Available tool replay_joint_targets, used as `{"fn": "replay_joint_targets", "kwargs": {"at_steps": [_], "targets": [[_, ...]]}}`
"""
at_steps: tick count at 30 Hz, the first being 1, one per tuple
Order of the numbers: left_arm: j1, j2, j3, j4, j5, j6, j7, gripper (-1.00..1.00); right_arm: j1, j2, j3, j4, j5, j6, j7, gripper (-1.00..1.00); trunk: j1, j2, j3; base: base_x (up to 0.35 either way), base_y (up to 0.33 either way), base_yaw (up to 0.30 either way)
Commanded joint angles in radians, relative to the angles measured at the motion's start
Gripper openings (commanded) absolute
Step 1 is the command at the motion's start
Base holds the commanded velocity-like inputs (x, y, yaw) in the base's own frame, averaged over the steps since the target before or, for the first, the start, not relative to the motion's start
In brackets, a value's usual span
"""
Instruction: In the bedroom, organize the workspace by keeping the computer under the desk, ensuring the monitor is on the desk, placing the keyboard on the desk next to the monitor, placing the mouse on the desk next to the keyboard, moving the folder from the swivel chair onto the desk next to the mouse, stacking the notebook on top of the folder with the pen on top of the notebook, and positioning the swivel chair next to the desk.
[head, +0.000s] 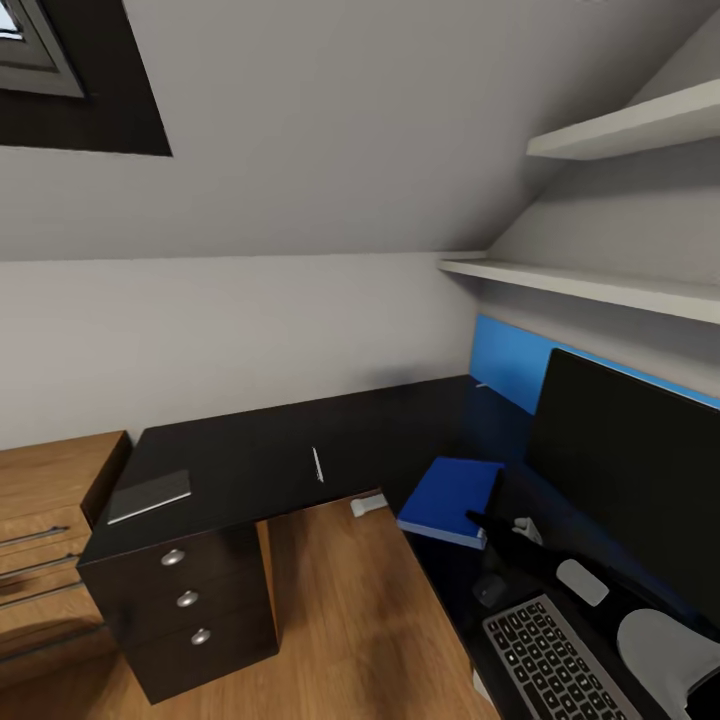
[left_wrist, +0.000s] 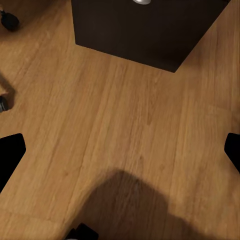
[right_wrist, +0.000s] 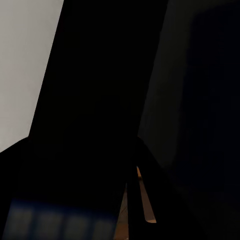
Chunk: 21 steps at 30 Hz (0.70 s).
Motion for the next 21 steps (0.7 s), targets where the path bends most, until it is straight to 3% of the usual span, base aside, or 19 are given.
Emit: {"fn": "replay_joint_targets", "kwargs": {"at_steps": [1, 12, 21], "targets": [[0.000, 0.001, -0.006, 0.000, 0.011, -0.003, -0.004, 1.00, -0.001, 0.000, 0.004, 0.000, -0.009, 0.007, 0.001, -1.00, 0.000, -0.001, -0.001, 0.000, 0.000, -0.139], [0.000, 0.002, -0.006, 0.000, 0.011, -0.005, -0.006, 1.00, -0.001, -0.001, 0.005, -0.001, -0.009, 0.014, 0.004, -1.00, 0.000, -0.001, -0.001, 0.000, 0.000, -0.056], [0.000, 0.002, -0.006, 0.000, 0.011, -0.005, -0.006, 1.00, -0.001, -0.001, 0.006, -0.001, -0.008, 0.010, 0.005, -1.00, 0.035, -0.064, -0.029, 0.000, 0.000, -0.001]]}}
